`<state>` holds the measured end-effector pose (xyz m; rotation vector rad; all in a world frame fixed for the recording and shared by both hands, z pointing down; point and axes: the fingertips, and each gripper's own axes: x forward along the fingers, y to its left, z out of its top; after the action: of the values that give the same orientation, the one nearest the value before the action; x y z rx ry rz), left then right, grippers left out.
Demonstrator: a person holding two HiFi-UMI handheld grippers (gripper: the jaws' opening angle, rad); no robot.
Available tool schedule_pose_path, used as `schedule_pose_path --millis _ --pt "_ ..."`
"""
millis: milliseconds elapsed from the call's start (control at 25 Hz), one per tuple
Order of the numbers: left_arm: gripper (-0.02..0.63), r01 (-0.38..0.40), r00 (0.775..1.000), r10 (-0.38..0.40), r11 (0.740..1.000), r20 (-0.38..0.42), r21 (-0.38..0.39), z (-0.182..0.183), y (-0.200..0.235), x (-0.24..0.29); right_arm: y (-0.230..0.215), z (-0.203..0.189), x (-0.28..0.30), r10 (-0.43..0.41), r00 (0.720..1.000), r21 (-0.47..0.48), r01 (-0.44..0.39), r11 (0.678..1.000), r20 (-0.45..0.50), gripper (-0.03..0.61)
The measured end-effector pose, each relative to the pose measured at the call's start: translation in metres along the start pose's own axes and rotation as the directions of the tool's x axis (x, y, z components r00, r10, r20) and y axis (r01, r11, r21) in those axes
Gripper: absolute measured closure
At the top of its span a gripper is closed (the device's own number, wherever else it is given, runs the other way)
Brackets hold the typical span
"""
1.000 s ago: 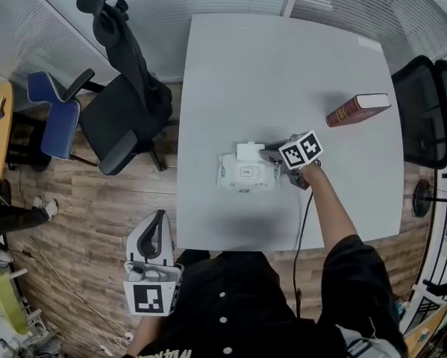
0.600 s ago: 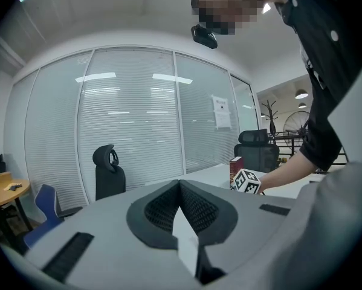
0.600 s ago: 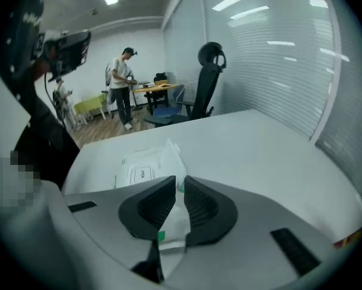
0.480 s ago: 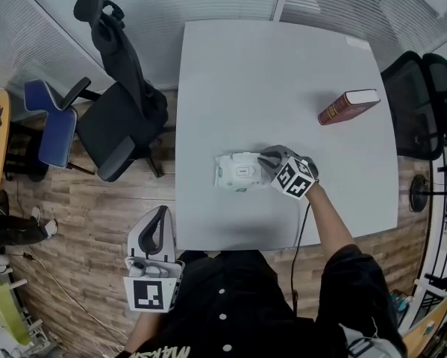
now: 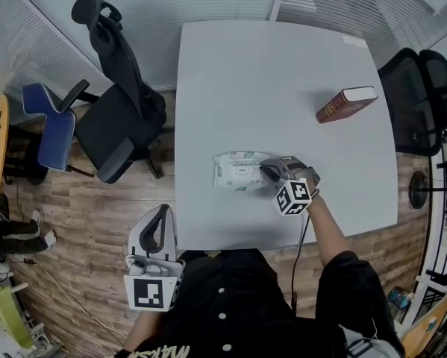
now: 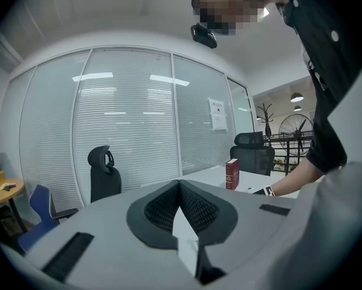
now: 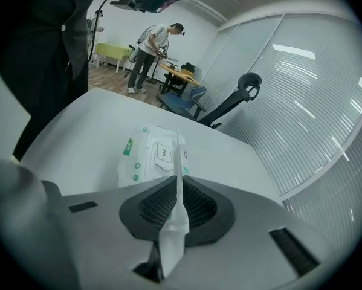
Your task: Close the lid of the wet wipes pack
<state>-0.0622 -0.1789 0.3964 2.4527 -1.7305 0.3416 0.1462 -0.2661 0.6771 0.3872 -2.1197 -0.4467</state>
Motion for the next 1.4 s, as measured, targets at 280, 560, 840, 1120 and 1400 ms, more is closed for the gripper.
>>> schedule_pose_path --millis 280,560,840,1120,1400 --pt "0.601 0.017 0.999 -0.019 0.999 0.051 0.043 0.008 0.001 0.0 0.018 -0.005 0.003 0.058 0.997 -0.007 -0.058 0.998 -0.042 0.526" --pt "0.601 -0.001 1.0 0.001 1.0 -0.004 -0.01 -0.003 0.004 -0.005 0.026 -0.008 0.004 0.223 0.973 0.096 -0.217 0.971 -0.055 0.509" --pt "0.601 0.008 0.999 -0.009 1.0 0.038 0.029 0.006 0.006 -0.004 0.028 -0.003 0.001 0.404 0.913 0.141 -0.394 0.908 -0.053 0.392" --pt "0.601 -0.005 1.0 0.005 1.0 0.014 0.005 0.0 0.008 -0.006 0.037 0.008 0.0 0.49 0.871 0.302 -0.479 0.824 0.044 0.37" --pt "0.601 0.001 1.0 -0.001 1.0 0.013 0.002 0.0 0.008 -0.006 0.033 0.019 0.007 0.495 0.853 0.486 -0.506 0.712 0.164 0.388"
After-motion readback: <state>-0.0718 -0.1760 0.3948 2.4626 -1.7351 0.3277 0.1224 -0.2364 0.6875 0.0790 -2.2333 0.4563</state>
